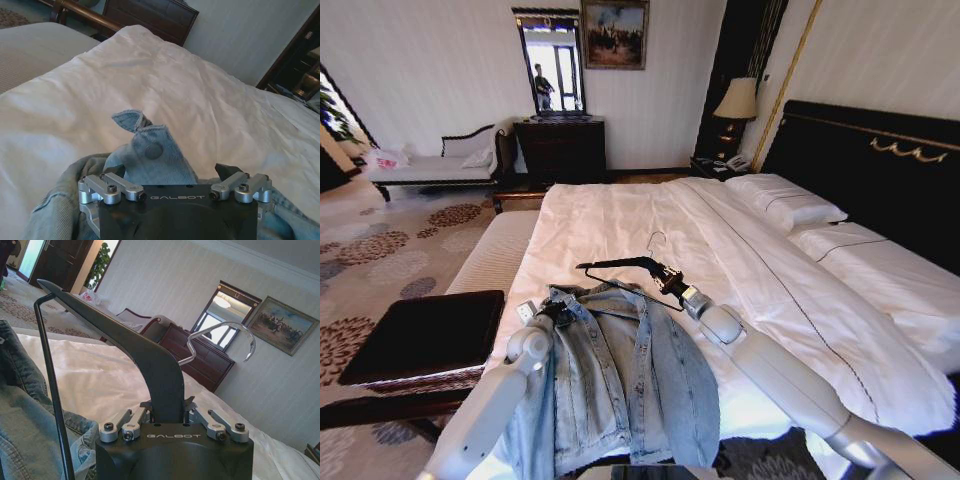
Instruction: Pick up the clothes from the bed and hang them on the clothes hanger.
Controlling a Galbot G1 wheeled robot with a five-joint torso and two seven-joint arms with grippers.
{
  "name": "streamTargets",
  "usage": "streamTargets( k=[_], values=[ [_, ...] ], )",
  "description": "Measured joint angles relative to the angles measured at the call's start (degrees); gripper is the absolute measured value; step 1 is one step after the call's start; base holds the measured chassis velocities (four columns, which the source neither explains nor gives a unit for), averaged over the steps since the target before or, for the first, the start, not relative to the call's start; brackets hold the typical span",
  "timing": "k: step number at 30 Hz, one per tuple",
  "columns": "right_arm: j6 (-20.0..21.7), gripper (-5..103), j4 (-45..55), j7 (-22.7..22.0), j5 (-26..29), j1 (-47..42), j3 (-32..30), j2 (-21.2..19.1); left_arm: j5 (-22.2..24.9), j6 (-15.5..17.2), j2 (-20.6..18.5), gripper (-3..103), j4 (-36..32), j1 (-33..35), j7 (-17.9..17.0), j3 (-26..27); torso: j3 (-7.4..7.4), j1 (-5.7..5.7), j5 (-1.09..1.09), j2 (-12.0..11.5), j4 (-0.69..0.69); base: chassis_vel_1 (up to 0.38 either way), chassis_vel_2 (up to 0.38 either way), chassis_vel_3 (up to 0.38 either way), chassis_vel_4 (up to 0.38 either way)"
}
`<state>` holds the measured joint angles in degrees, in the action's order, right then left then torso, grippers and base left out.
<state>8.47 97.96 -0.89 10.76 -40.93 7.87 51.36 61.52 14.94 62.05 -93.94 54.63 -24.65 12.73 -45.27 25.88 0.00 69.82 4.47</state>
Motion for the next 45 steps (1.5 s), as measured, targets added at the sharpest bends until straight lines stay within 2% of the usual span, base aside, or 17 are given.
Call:
streamTargets(
  k=[4, 7, 10, 11, 13, 14, 16, 17, 18, 19, 21, 22, 26, 29, 32, 34, 45],
  values=[
    [0.01, 28, 0.39, 0.00, 0.13, -0.37, -0.37, -0.28, 2.28, 0.84, 0.50, 103, 1.68, -1.89, -1.05, -0.52, 0.00, 0.00, -0.01, 0.00, 0.01, 0.000, 0.000, 0.000, 0.000],
    [0.02, 28, 0.59, 0.00, 0.21, -0.39, -0.49, -0.26, 2.73, 1.16, 0.79, 100, 2.89, -2.79, -1.34, -0.85, 0.00, 0.00, 0.00, 0.00, 0.00, 0.000, 0.000, 0.000, 0.000],
    [0.06, 28, 0.84, -0.04, 0.36, -0.27, -0.55, -0.13, 2.85, 1.35, 1.05, 90, 4.22, -3.83, -1.45, -1.22, 0.00, 0.00, 0.00, 0.00, 0.00, 0.000, 0.000, 0.000, 0.000],
    [0.06, 28, 0.84, -0.04, 0.36, -0.27, -0.55, -0.13, 2.85, 1.35, 1.05, 90, 4.22, -3.83, -1.45, -1.22, 0.00, 0.00, 0.00, 0.00, 0.00, 0.000, 0.000, 0.000, 0.000],
    [0.09, 28, 1.04, -0.11, 0.44, -0.26, -0.61, -0.13, 2.86, 1.52, 1.23, 79, 4.75, -4.12, -2.02, -1.21, 0.00, 0.00, 0.00, 0.00, 0.00, 0.000, 0.000, 0.000, 0.000],
    [0.10, 28, 1.13, -0.14, 0.49, -0.28, -0.64, -0.14, 2.95, 1.65, 1.28, 79, 4.90, -4.13, -2.34, -1.11, 0.00, 0.00, 0.00, 0.00, 0.00, 0.000, 0.000, 0.000, 0.000],
    [0.12, 28, 1.17, -0.17, 0.53, -0.31, -0.65, -0.14, 3.00, 1.82, 1.25, 68, 4.85, -3.64, -2.74, -0.66, 0.00, 0.00, 0.00, 0.01, 0.01, 0.000, 0.000, 0.000, 0.000],
    [0.12, 28, 1.17, -0.17, 0.53, -0.31, -0.65, -0.14, 3.00, 1.82, 1.25, 68, 4.85, -3.64, -2.74, -0.66, 0.00, 0.00, 0.00, 0.01, 0.01, 0.000, 0.000, 0.000, 0.000],
    [0.13, 28, 1.13, -0.19, 0.53, -0.25, -0.62, -0.12, 3.00, 1.88, 1.09, 62, 4.58, -3.07, -2.77, -0.52, 0.00, 0.00, 0.00, 0.00, 0.01, 0.000, 0.000, 0.000, 0.000],
    [0.13, 28, 1.08, -0.20, 0.54, -0.21, -0.59, -0.10, 3.00, 1.90, 1.00, 62, 4.42, -2.85, -2.77, -0.47, 0.00, 0.00, -0.01, 0.00, 0.00, 0.000, 0.000, 0.000, 0.000],
    [0.15, 28, 0.57, -0.22, 0.52, 0.12, -0.23, 0.05, 2.90, 1.93, 0.29, 51, 2.93, -1.29, -2.69, 0.03, 0.00, 0.00, 0.00, 0.00, 0.00, 0.000, 0.000, 0.000, 0.000],
    [0.15, 28, 0.57, -0.22, 0.52, 0.12, -0.23, 0.05, 2.90, 1.93, 0.29, 51, 2.93, -1.29, -2.69, 0.03, 0.00, 0.00, 0.00, 0.00, 0.00, 0.000, 0.000, 0.000, 0.000],
    [0.16, 28, -0.22, -0.16, -0.19, 0.67, 0.67, 0.36, 2.68, 1.93, -1.01, 35, 1.13, 0.77, -2.20, 0.54, 0.00, 0.00, 0.00, 0.00, 0.00, 0.000, 0.000, 0.000, 0.000],
    [0.18, 28, -1.21, -0.12, -1.08, 1.28, 1.71, 0.79, 2.43, 1.78, -1.96, 19, 0.20, 2.38, -1.65, 1.62, 0.00, 0.00, 0.00, 0.01, -0.02, 0.000, 0.000, 0.000, 0.000],
    [0.18, 28, -1.61, -0.04, -1.64, 1.68, 2.22, 0.82, 1.71, 1.59, -2.36, 14, -0.17, 3.18, -0.99, 2.13, 0.00, 0.00, -0.01, 0.01, 0.00, 0.000, 0.000, 0.000, 0.000],
    [0.17, 28, -1.86, 0.14, -2.21, 2.40, 2.93, 0.70, 0.97, 1.33, -2.71, 3, -0.70, 3.99, -0.38, 2.53, 0.00, 0.00, 0.00, 0.01, 0.00, 0.000, 0.000, 0.000, 0.000],
    [-0.72, 28, -3.98, 2.38, -7.10, 8.95, 10.84, -1.10, -3.02, 0.43, -4.17, 0, -6.35, 7.57, 1.22, 3.03, 0.00, 0.00, 0.01, 0.01, 0.01, 0.000, 0.000, 0.000, 0.000]
  ],
)
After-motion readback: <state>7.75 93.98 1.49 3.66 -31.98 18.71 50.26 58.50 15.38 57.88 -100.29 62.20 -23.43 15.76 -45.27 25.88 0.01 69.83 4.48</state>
